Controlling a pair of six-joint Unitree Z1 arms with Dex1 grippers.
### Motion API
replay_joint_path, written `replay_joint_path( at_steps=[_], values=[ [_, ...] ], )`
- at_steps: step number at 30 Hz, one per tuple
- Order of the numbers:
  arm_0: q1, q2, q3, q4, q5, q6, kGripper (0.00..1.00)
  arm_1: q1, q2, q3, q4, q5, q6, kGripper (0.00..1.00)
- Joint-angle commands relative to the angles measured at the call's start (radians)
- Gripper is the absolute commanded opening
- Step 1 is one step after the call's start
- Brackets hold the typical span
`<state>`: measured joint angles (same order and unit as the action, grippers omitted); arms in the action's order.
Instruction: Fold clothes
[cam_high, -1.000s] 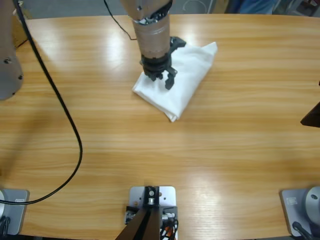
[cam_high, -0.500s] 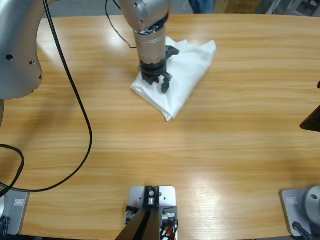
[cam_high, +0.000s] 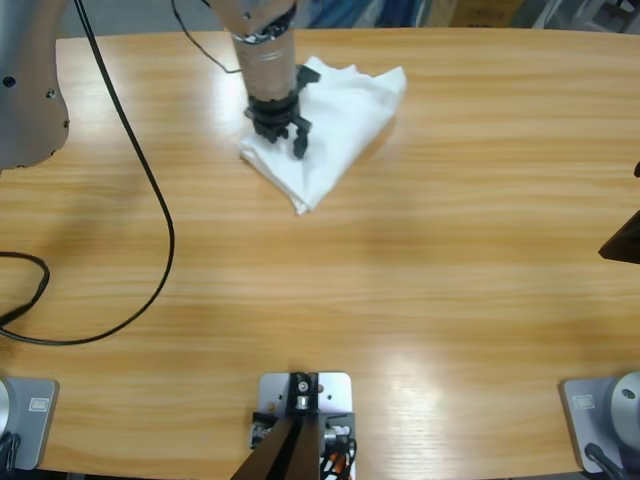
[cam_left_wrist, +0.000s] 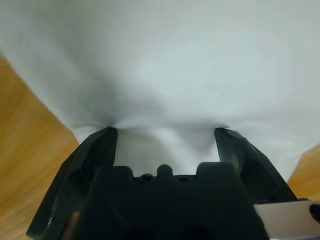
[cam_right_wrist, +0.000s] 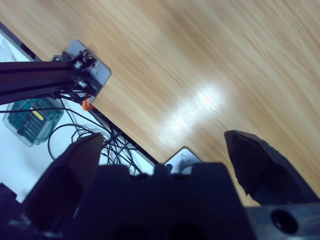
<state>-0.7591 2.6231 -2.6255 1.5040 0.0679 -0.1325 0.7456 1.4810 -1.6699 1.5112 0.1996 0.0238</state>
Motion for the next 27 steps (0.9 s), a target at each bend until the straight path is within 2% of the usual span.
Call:
replay_joint_path(
  at_steps=[1, 7, 10, 11, 13, 16, 18, 23, 27],
  values=[
    [0.113, -0.015, -0.216, 0.159, 0.059, -0.101, 0.770, 0.012, 0.019, 0.015, 0.095, 0.021, -0.005, 1.000],
    [0.157, -0.100, -0.023, 0.158, 0.098, -0.146, 0.770, 0.012, 0.019, 0.015, 0.092, 0.021, -0.008, 1.000],
    [0.164, -0.157, -0.010, 0.154, 0.100, -0.140, 0.770, 0.012, 0.019, 0.015, 0.092, 0.021, -0.009, 1.000],
    [0.148, -0.175, -0.048, 0.152, 0.098, -0.122, 0.767, 0.012, 0.019, 0.017, 0.092, 0.021, -0.009, 1.000],
    [0.094, -0.174, -0.204, 0.152, 0.067, -0.074, 0.766, 0.012, 0.018, 0.018, 0.092, 0.022, -0.010, 1.000],
    [0.066, -0.105, -0.468, 0.147, -0.119, -0.050, 0.766, 0.013, 0.012, 0.021, 0.093, 0.023, -0.012, 1.000],
    [0.049, -0.036, -0.585, 0.108, -0.203, -0.026, 0.763, 0.013, 0.003, 0.032, 0.094, 0.024, -0.012, 1.000],
    [0.034, 0.011, -0.594, -0.044, -0.202, -0.023, 0.754, 0.014, -0.034, 0.076, 0.098, 0.032, -0.010, 1.000],
    [0.026, 0.032, -0.593, -0.203, -0.099, -0.025, 0.752, 0.014, -0.052, 0.097, 0.100, 0.042, -0.010, 1.000]
  ],
)
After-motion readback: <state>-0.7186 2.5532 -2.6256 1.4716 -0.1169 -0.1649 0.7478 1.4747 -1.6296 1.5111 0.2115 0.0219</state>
